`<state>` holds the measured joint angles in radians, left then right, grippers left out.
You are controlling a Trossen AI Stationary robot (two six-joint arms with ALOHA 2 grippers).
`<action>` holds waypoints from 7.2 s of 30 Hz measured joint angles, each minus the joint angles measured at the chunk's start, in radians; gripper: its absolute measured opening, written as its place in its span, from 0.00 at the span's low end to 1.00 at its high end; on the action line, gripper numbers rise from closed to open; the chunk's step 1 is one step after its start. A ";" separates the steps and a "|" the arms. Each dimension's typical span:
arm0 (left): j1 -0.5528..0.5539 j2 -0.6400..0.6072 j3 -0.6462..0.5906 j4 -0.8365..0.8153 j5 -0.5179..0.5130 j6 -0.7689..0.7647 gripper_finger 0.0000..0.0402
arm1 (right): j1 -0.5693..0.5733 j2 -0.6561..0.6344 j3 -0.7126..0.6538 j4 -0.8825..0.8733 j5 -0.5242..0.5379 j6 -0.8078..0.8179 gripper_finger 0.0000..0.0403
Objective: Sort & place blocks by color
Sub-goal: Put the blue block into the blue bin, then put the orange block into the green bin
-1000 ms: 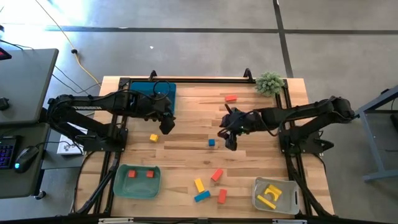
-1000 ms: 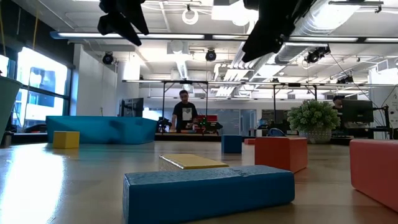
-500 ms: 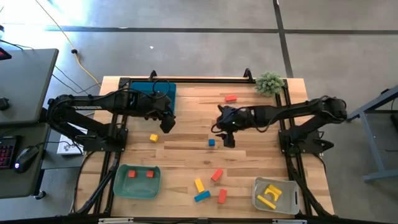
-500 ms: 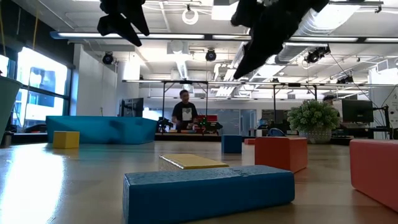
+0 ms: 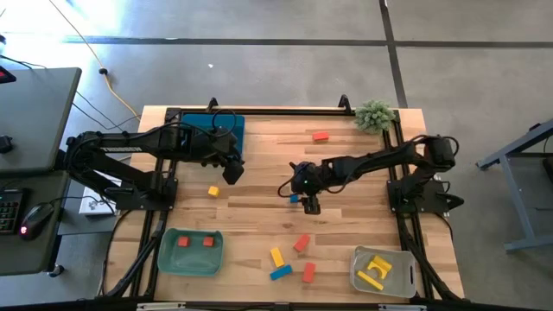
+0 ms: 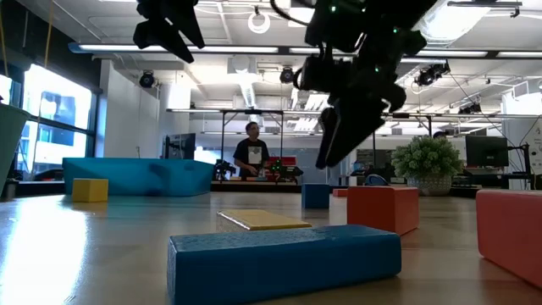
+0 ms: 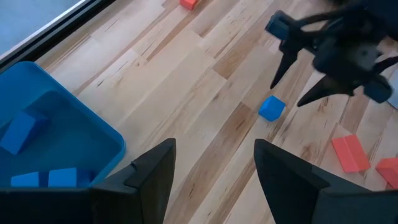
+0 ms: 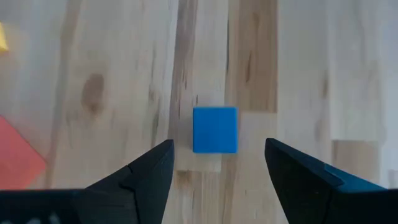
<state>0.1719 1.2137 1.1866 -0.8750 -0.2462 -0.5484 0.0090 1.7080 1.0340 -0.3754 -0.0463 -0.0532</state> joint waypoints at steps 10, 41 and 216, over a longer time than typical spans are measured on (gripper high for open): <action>0.000 0.000 0.000 0.001 0.000 0.001 0.52 | 0.000 0.096 0.000 0.077 -0.036 0.000 0.59; 0.101 0.000 0.000 0.023 0.087 -0.203 0.52 | -0.035 -0.057 -0.001 0.121 0.029 0.050 0.25; 0.309 0.249 -0.144 -0.040 0.261 0.087 0.56 | 0.320 -0.124 0.000 -0.025 -0.070 -0.087 0.65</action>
<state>0.4808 1.4626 1.0424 -0.9152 0.0146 -0.4609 0.3292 1.5840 1.0336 -0.4009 -0.1162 -0.1401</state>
